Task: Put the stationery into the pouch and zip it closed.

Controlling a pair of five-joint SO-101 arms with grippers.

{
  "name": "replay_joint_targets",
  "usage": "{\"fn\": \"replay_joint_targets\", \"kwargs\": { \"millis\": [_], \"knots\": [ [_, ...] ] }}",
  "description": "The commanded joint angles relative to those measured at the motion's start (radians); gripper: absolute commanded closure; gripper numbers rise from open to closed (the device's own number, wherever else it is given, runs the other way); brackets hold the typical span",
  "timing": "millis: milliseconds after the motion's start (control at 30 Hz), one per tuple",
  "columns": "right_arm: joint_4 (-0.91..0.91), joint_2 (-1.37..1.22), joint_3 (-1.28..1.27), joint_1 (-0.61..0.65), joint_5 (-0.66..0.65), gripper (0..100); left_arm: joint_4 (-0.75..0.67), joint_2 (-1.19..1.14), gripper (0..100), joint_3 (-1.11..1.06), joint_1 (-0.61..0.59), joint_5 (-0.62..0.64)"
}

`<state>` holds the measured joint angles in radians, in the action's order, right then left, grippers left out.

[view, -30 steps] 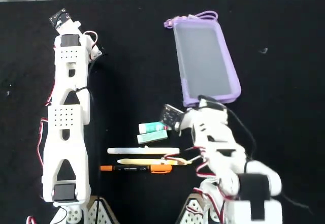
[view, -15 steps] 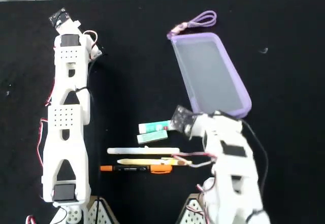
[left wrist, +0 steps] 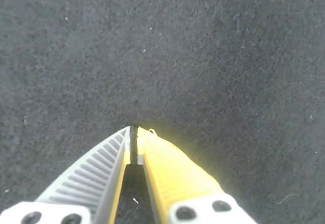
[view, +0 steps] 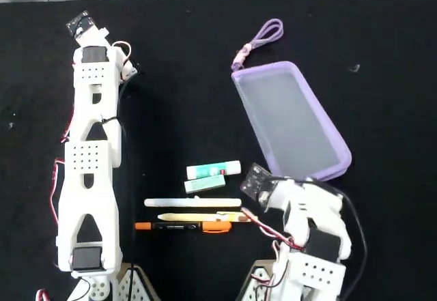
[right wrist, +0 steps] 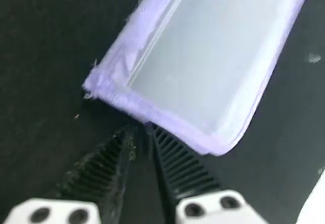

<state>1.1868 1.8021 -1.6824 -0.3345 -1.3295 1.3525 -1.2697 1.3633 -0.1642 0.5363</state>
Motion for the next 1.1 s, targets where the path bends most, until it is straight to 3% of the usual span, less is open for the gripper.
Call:
{"fn": "replay_joint_targets", "kwargs": {
  "millis": [0, 267, 367, 500, 600, 733, 1067],
  "knots": [
    [0.041, 0.044, 0.059, -0.068, -0.015, 98.8, -0.028, -0.005, 97, 0.01, -0.041, -0.012],
    [0.347, 0.09, 0.245, -0.178, -0.018, 98.8, -0.028, -0.005, 97, 0.01, -0.039, -0.012],
    [0.313, 0.093, 0.275, -0.25, -0.018, 98.6, -0.028, -0.005, 97, 0.008, -0.039, -0.012],
    [0.146, 0.094, 0.271, -0.295, 0.008, 94.3, -0.028, -0.005, 97, 0.008, -0.039, -0.012],
    [-0.021, 0.094, 0.263, -0.29, 0.121, 81.5, -0.026, -0.005, 97, 0.008, -0.039, -0.012],
    [-0.252, 0.085, 0.205, -0.209, 0.149, 67.8, -0.023, -0.005, 97, 0.008, -0.042, -0.012],
    [-0.66, 0.084, 0.108, -0.002, 0.417, 70.9, -0.021, -0.006, 97, 0.008, -0.044, -0.012]
  ]
}}
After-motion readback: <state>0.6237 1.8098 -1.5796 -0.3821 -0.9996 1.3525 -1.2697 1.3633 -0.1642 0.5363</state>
